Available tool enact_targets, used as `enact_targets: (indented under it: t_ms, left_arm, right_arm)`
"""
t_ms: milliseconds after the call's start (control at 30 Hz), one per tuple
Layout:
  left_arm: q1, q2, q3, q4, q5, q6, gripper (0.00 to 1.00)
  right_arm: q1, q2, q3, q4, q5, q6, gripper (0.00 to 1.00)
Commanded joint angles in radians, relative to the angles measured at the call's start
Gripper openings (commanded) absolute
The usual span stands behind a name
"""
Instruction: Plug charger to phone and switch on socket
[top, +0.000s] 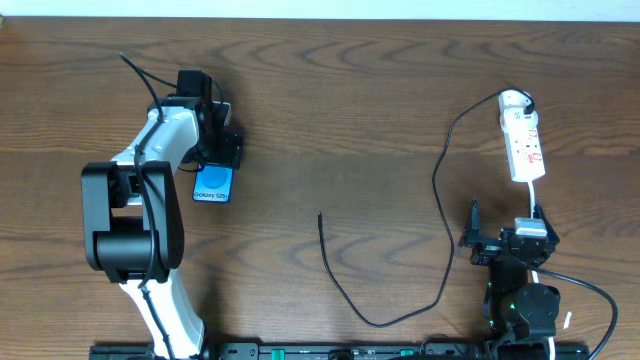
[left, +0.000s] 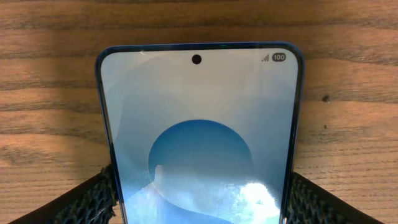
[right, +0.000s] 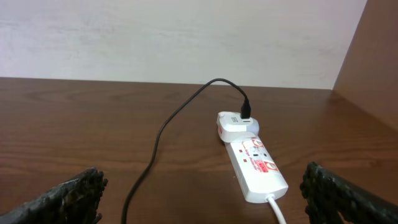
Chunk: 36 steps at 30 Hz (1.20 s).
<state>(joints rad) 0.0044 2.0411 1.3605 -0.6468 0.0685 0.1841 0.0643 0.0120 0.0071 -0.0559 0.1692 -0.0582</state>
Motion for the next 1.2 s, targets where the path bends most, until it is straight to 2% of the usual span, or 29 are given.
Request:
enact_targets:
  t_ms: [0, 1167]
  left_arm:
    - [0.001, 0.047, -0.014, -0.002, -0.029, 0.007, 0.84]
    - [0.001, 0.047, -0.014, -0.054, -0.028, 0.014, 0.84]
  right_arm:
    - [0.007, -0.007, -0.002, -0.004, 0.004, 0.013, 0.99]
    - [0.007, -0.007, -0.002, -0.004, 0.004, 0.013, 0.99]
